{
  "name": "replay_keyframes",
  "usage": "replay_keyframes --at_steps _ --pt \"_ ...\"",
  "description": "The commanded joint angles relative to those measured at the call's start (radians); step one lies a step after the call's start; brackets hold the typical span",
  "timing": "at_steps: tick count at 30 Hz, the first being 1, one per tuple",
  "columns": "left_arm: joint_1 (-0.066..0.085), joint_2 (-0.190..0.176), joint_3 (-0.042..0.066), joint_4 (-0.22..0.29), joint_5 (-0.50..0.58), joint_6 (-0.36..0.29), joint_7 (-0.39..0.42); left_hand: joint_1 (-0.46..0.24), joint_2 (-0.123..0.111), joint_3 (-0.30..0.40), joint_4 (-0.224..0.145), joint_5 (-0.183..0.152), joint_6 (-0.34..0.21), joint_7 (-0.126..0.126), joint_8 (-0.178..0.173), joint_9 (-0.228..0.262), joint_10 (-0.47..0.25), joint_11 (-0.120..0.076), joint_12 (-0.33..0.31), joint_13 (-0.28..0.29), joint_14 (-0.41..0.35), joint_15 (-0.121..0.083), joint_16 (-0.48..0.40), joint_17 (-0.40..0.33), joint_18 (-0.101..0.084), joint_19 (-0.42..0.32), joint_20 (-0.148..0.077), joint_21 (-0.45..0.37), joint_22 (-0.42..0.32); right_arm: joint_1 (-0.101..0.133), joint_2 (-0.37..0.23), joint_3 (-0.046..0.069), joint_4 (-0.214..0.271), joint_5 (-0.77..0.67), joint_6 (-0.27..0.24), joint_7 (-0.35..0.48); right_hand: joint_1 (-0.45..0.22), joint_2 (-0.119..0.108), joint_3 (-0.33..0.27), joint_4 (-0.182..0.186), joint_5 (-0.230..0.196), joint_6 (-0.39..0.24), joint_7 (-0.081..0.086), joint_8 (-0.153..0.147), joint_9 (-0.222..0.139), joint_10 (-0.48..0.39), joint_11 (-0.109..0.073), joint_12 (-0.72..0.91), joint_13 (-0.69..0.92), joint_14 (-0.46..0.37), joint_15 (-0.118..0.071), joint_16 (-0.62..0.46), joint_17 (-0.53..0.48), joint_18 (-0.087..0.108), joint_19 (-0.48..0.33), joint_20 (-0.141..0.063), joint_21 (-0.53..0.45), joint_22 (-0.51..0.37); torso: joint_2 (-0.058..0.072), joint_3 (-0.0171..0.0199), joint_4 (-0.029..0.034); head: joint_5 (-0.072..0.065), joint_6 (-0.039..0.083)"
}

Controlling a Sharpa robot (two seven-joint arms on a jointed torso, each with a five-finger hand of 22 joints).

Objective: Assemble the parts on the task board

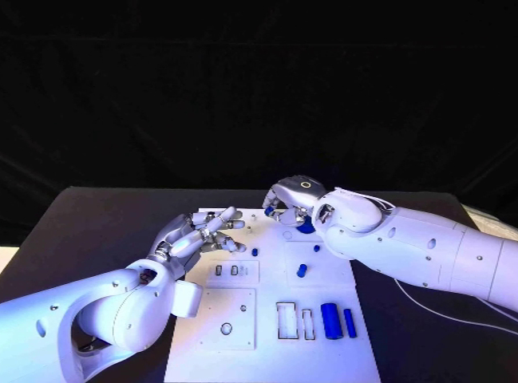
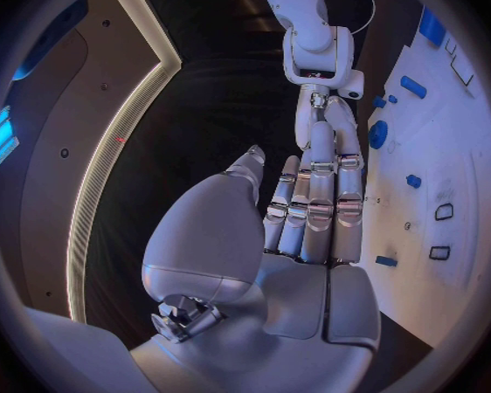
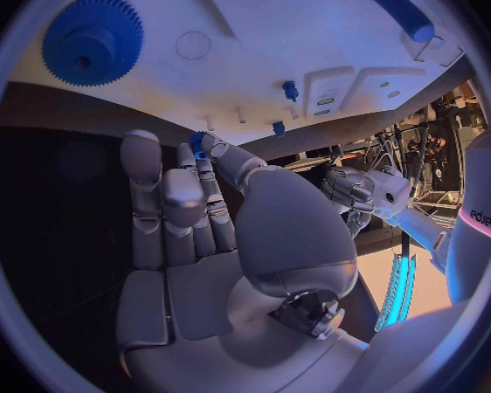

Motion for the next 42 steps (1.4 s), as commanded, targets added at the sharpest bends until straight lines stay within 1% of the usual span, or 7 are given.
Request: replay_keyframes --at_steps 1,4,8,11,19,33,42 --pt "0.001 0.002 0.001 0.0 0.002 0.021 0.009 0.002 0.008 -0.002 -0.005 -0.001 -0.003 0.007 -0.004 -0.002 -0.002 0.004 -0.005 0.0 -0.008 -0.002 0.004 0.001 0.009 -0.006 -0.002 0.006 0.001 -0.001 0.02 0.001 -0.021 0.014 -0.033 -0.007 -0.01 -0.015 0.006 0.004 -0.008 -0.004 0.006 -0.003 0.0 -0.008 0.0 0.003 0.0 0.009 0.007 0.005 0.003 -0.013 0.001 0.008 0.004 0.001 0.003 0.0014 -0.0018 0.003 0.002" --pt "0.001 0.004 0.001 0.0 0.002 0.024 0.009 0.002 0.008 -0.002 -0.005 -0.001 -0.003 0.007 -0.004 -0.002 -0.002 0.004 -0.005 0.0 -0.008 -0.002 0.004 0.001 0.009 -0.006 -0.002 0.006 0.001 -0.002 0.037 0.001 -0.034 0.016 -0.025 -0.004 -0.014 -0.019 0.008 0.008 -0.008 -0.006 0.006 -0.004 0.0 -0.01 0.001 0.003 0.0 0.01 0.008 0.01 0.008 -0.013 0.002 0.009 0.007 0.005 0.005 0.0011 0.0003 0.001 0.0" --pt "0.001 0.005 0.001 0.0 0.002 0.028 0.01 0.003 0.008 -0.002 -0.007 -0.001 -0.003 0.007 -0.004 -0.002 -0.002 0.004 -0.006 0.0 -0.01 -0.001 0.005 0.002 0.009 -0.007 -0.001 0.006 0.002 -0.002 0.058 0.001 -0.052 0.016 -0.008 0.0 -0.016 -0.021 0.008 0.009 -0.008 -0.006 0.006 -0.004 0.0 -0.011 0.001 0.003 0.0 0.011 0.008 0.013 0.011 -0.013 0.002 0.009 0.008 0.006 0.008 -0.001 0.001 0.001 -0.003" --pt "0.001 0.006 0.001 0.0 0.002 0.03 0.011 0.003 0.008 -0.002 -0.007 -0.001 -0.003 0.007 -0.004 -0.002 -0.002 0.004 -0.006 0.0 -0.01 -0.001 0.005 0.002 0.009 -0.007 -0.001 0.006 0.002 -0.002 0.07 0.001 -0.061 0.016 0.003 0.001 -0.016 -0.022 0.008 0.01 -0.008 -0.007 0.006 -0.004 0.0 -0.011 0.001 0.003 0.0 0.011 0.008 0.014 0.013 -0.013 0.002 0.01 0.009 0.007 0.009 0.0003 0.0005 0.0 -0.005" --pt "0.001 0.008 0.001 -0.001 0.002 0.031 0.012 0.004 0.007 -0.002 -0.008 -0.001 -0.004 0.007 -0.004 -0.002 -0.003 0.004 -0.006 0.0 -0.012 -0.001 0.005 0.003 0.009 -0.008 -0.001 0.007 0.002 -0.003 0.096 0.0 -0.084 0.008 0.038 -0.006 -0.022 -0.025 0.009 0.016 -0.011 -0.007 0.006 -0.004 0.001 -0.012 0.001 0.003 0.0 0.012 0.009 0.018 0.016 -0.013 0.002 0.01 0.011 0.008 0.009 0.0003 0.0007 0.002 -0.009" --pt "0.001 0.01 0.001 -0.003 0.002 0.037 0.012 0.004 0.007 -0.002 -0.008 -0.001 -0.004 0.007 -0.004 -0.002 -0.003 0.004 -0.006 0.0 -0.012 -0.001 0.005 0.003 0.009 -0.008 -0.001 0.007 0.002 -0.004 0.133 0.0 -0.124 -0.018 0.061 -0.049 -0.029 -0.032 0.008 0.023 -0.014 -0.009 0.005 -0.004 0.001 -0.014 0.001 0.004 0.0 0.012 0.009 0.021 0.018 -0.013 0.001 0.011 0.012 0.009 0.009 0.0001 0.0013 0.002 -0.01" --pt "0.001 0.009 0.001 -0.001 0.003 0.05 0.009 0.005 0.007 -0.002 -0.009 -0.001 -0.004 0.007 -0.005 -0.002 -0.003 0.004 -0.006 0.0 -0.015 -0.001 0.006 0.004 0.009 -0.01 -0.001 0.007 0.003 -0.005 0.152 -0.001 -0.138 -0.034 0.068 -0.073 -0.033 -0.035 0.007 0.028 -0.017 -0.011 0.005 -0.005 0.001 -0.016 0.001 0.003 0.0 0.011 0.009 0.02 0.015 -0.012 -0.001 0.012 0.01 0.005 0.009 0.0 -0.0006 0.004 -0.014"
